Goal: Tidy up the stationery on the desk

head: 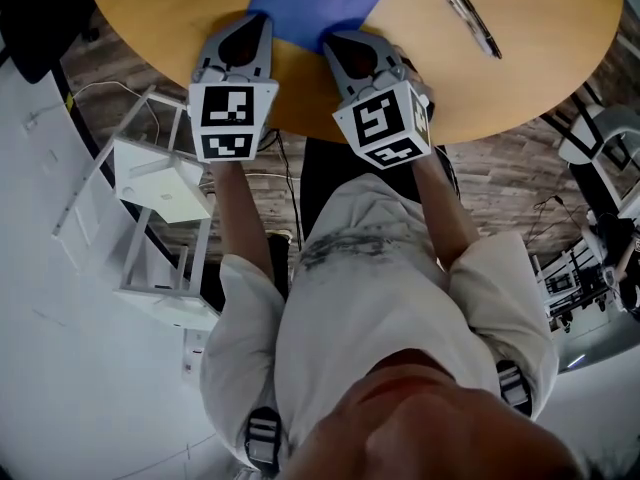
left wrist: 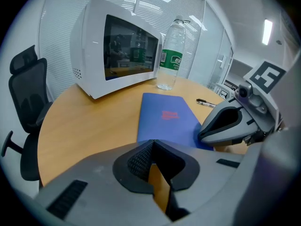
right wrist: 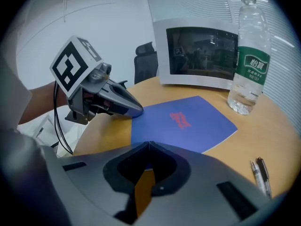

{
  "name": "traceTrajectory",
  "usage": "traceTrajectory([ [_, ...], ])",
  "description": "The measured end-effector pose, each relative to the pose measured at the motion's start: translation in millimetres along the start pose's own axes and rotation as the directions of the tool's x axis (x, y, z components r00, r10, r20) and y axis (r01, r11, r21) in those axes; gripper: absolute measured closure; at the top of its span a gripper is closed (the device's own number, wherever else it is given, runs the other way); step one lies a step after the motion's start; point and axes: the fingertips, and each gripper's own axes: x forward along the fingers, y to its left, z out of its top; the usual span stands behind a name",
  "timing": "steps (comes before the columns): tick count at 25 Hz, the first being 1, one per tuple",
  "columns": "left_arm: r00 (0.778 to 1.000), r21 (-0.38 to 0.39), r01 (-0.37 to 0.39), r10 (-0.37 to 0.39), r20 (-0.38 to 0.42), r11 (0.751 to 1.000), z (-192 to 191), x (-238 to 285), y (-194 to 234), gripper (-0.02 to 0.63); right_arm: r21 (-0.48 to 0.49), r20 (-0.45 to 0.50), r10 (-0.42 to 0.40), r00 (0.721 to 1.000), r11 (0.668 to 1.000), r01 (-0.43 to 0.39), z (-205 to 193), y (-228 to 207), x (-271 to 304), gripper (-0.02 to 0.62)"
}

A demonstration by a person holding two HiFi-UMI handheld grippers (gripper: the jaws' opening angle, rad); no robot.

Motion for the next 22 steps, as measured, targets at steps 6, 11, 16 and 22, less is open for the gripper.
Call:
traceTrajectory([
  [6, 1.0, -0.025, -0.016, 0.016, 0.002, 1.0, 0, -1, 0, 0.598, -0.03, 0.0, 0.012, 1.0, 0.999, -0.012, -2, 0, 1, 0.532],
  [11, 1.0, -0.048, -0.015, 0.015, -0.001, 0.999, -3, -1, -10, 0.598, -0.044, -0.005, 0.021, 1.0, 0.999, -0.021, -9, -4, -5, 0.532],
  [16, 1.0, -0.073, -0.01, 0.009, -0.008, 0.997, -6, 0, -26, 0.598, -0.046, -0.015, 0.023, 1.0, 0.999, -0.023, -18, -14, -14, 0.532],
  [22, 1.0, -0.128, -0.022, 0.022, -0.002, 0.992, -11, 1, -43, 0.598, -0.055, -0.016, 0.033, 0.999, 0.998, -0.034, -26, -25, -23, 0.532],
])
